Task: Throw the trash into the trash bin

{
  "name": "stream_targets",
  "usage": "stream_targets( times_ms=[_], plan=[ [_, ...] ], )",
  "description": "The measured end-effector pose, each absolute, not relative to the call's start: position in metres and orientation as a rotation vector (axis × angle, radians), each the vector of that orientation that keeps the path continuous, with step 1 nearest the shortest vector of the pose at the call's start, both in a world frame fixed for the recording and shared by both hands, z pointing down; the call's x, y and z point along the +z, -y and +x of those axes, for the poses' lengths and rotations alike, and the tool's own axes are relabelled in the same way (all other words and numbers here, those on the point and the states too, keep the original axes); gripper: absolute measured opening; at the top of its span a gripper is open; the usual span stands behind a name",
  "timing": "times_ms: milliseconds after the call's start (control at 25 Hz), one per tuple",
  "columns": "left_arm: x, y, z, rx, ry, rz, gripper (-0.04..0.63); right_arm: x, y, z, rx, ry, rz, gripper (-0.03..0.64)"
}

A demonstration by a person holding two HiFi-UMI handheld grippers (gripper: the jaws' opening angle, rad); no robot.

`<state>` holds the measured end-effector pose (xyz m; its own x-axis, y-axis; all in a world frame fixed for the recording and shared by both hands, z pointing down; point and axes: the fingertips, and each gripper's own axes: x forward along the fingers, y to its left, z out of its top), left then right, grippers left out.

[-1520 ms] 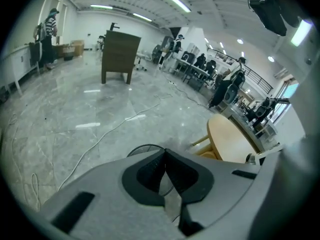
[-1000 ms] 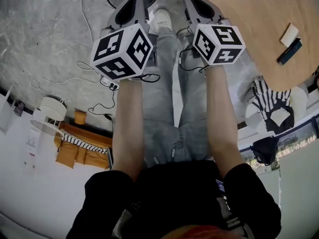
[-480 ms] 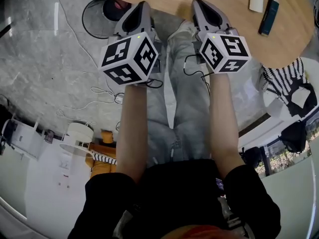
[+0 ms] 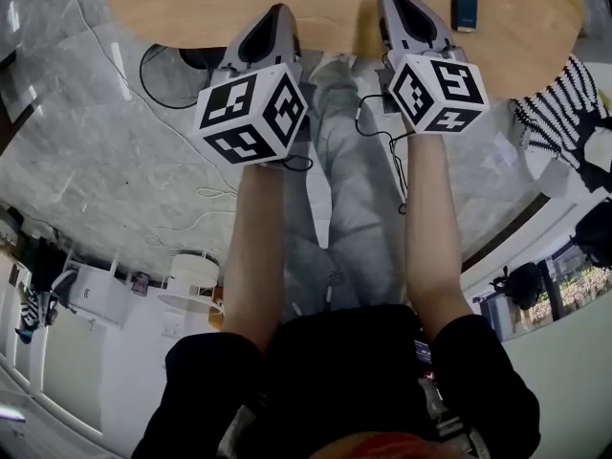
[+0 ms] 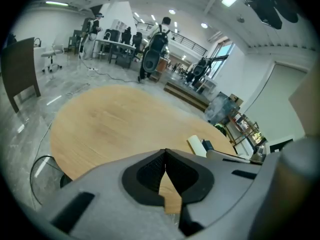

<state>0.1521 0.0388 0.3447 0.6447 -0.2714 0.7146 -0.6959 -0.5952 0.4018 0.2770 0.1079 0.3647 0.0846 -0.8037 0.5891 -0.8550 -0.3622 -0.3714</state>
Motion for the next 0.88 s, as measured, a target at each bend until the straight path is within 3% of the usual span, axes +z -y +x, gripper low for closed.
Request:
stream_targets(
  times_ms=[280,360,480,880],
  plan=[
    [0.355,-0.069,0.208,0.857,0.640,2.208,0.006,0.374,-0.137,0.327,1.093,1.631,2.282,0.025],
    [0.358,-0.074,0.219,0.866,0.624,2.211,0.006,0.381,-0.140,0.335,1.101,1.631,2.244,0.167],
    [0.363,-0.077,0.231,0.872,0.616,2.208,0.006,0.391,-0.142,0.345,1.094,1.620,2.177,0.217],
    [0.378,-0.072,0.240,0.875,0.646,2.177,0.006,0.428,-0.135,0.370,1.122,1.531,2.014,0.227]
  ],
)
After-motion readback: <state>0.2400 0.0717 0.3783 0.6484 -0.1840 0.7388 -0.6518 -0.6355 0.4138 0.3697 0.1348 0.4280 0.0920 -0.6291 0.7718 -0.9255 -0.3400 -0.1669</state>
